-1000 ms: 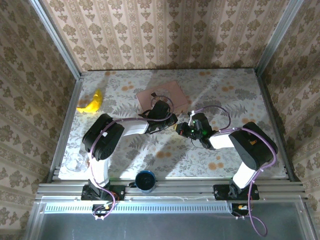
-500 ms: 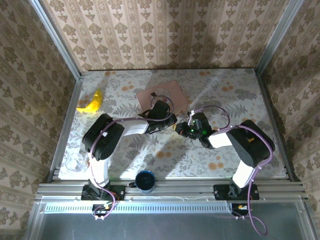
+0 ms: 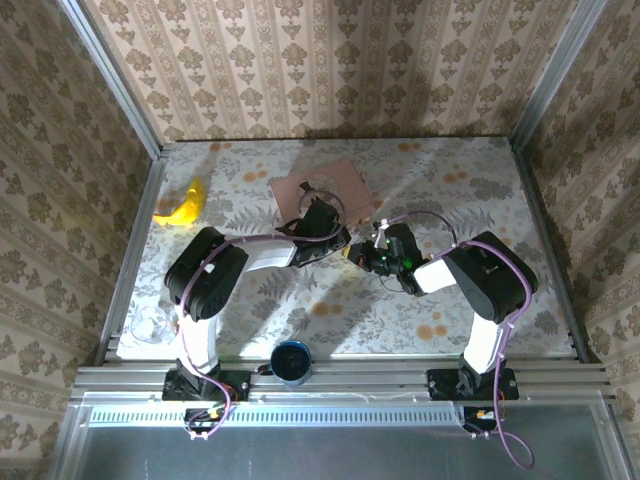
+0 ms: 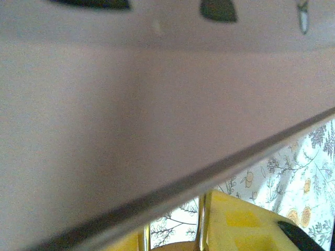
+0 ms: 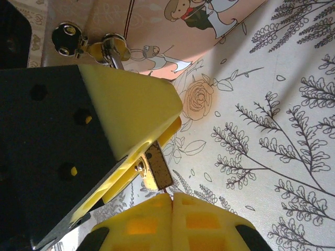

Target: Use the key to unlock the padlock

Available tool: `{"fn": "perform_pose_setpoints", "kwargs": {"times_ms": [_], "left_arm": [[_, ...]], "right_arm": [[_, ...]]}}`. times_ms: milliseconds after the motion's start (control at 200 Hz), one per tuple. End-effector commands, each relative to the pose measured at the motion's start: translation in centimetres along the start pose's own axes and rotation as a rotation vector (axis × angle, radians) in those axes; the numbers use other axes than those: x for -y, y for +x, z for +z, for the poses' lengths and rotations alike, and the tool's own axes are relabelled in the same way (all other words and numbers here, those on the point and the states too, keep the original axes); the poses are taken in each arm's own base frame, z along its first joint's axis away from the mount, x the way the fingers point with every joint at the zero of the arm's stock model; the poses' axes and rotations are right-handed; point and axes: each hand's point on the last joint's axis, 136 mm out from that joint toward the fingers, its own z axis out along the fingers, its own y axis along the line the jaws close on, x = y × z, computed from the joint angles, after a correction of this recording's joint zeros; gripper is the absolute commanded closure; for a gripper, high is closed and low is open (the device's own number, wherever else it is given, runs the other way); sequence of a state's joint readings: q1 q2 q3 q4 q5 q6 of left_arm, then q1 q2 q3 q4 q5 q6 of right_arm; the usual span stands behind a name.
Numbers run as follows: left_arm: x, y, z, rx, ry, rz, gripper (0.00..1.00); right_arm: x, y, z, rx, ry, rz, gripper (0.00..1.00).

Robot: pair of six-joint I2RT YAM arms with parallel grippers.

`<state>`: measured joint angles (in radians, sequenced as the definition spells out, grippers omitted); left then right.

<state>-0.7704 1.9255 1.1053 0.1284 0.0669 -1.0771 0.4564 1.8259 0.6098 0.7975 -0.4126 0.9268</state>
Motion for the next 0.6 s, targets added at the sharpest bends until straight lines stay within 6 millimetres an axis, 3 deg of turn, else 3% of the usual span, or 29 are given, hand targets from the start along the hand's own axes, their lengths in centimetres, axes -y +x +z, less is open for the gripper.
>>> {"fn": "perform_pose_setpoints", "kwargs": {"times_ms": [0,155,380,595], "left_arm": [[3.2,4.3,-0.5,-0.161,0.110,0.028,1.00],[3.8,4.4,-0.6,-0.170,0.130,0.035,1.00],[4.3,4.0,-0.9,-0.160,0.131,0.052,1.00],[3.5,3.0,-1.0,-0.130,0.115,0.014,1.00]], "right_arm": [[-4.7,-4.9,-0.9,0.179,-0.120,-0.086,1.00],[-4.7,-5.4,-0.9,0.172,-0.060,-0.111,1.00],[-5.1,-4.5,-0.3,0.131,0.008,-0.176,1.00],[-3.8,-3.4,-1.2,0.089,0.157,-0.246,0.84]]}}
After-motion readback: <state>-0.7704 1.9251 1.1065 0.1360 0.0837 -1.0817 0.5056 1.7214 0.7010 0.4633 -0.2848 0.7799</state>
